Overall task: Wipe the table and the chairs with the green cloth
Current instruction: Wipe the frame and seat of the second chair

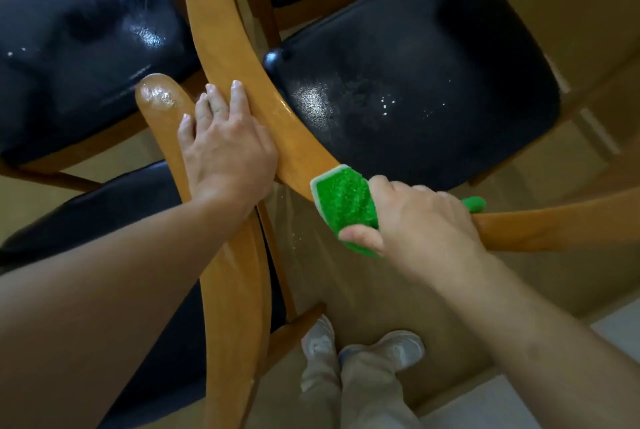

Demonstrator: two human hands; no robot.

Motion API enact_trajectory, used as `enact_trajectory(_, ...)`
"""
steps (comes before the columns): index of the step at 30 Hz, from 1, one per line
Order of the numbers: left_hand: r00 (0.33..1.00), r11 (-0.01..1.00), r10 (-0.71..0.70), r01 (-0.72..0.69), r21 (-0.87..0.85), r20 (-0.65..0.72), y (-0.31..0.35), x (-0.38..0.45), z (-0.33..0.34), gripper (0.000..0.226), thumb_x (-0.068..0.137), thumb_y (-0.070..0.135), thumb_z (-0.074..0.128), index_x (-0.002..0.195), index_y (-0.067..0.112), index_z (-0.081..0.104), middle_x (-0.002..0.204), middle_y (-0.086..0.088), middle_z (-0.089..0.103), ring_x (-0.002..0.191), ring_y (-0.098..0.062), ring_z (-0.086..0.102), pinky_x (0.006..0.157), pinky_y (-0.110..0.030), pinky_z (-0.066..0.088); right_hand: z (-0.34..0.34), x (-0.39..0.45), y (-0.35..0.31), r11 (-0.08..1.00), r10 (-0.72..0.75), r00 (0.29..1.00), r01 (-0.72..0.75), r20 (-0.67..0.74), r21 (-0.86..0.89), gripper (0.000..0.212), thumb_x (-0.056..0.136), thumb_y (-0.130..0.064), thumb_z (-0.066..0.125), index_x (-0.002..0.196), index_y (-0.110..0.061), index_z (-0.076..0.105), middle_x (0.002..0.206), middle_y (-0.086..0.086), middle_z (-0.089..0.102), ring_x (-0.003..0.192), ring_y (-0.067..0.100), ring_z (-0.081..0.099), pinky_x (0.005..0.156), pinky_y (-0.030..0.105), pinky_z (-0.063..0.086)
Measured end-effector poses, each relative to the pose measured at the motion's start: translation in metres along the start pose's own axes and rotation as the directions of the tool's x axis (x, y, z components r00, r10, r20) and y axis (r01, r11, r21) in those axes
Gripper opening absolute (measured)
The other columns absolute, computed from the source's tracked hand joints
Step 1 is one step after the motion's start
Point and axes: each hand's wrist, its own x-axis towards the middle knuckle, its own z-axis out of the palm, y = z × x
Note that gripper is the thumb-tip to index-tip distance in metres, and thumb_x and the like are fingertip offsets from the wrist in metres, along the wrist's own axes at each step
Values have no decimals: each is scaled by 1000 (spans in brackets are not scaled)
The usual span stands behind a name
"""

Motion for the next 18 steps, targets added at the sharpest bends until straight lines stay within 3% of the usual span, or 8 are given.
enact_trajectory(3, 1000, 1000, -2, 2, 6, 3, -1, 0, 0, 54, 100, 34, 28, 151, 16, 22, 157, -15, 23, 145, -26, 19, 116, -45, 14, 10, -10, -14, 989, -22, 985, -4, -169, -150, 48, 80, -59, 62, 95, -15, 51, 78, 5, 58, 72, 28, 60, 60, 37, 39)
enact_trajectory(6, 1000, 1000, -15, 15, -11, 4, -3, 1, 2, 55, 100, 34, 27, 152, 16, 20, 158, -13, 20, 146, -24, 16, 117, -44, 12, 18, -1, -27, 985, 35, 975, -72, -219, -159, 38, 81, -43, 73, 90, -13, 52, 75, 6, 59, 68, 27, 60, 58, 35, 40)
enact_trajectory(10, 1000, 997, -6, 6, -81, -1, -6, 0, 2, 55, 99, 34, 27, 151, 17, 23, 158, -12, 21, 147, -22, 15, 118, -43, 11, 21, 6, -29, 998, -10, 969, -6, -247, -63, 50, 67, -40, 85, 86, -8, 52, 70, 10, 58, 60, 31, 60, 51, 32, 36)
enact_trajectory(14, 1000, 993, -18, 16, -115, -19, -5, 1, 3, 54, 99, 33, 26, 151, 18, 25, 158, -10, 23, 146, -20, 16, 118, -41, 11, 22, 16, -43, 999, 3, 952, -14, -307, -34, 60, 73, -42, 80, 110, -4, 52, 87, 12, 60, 73, 31, 62, 57, 39, 46)
enact_trajectory(18, 999, 989, -17, 10, -147, -46, -5, -1, 4, 53, 99, 33, 25, 150, 19, 29, 157, -11, 26, 146, -19, 17, 117, -39, 10, 21, 43, -77, 991, 33, 932, -77, -361, -107, 63, 93, -34, 61, 140, -3, 32, 113, 11, 57, 92, 27, 61, 72, 40, 47)
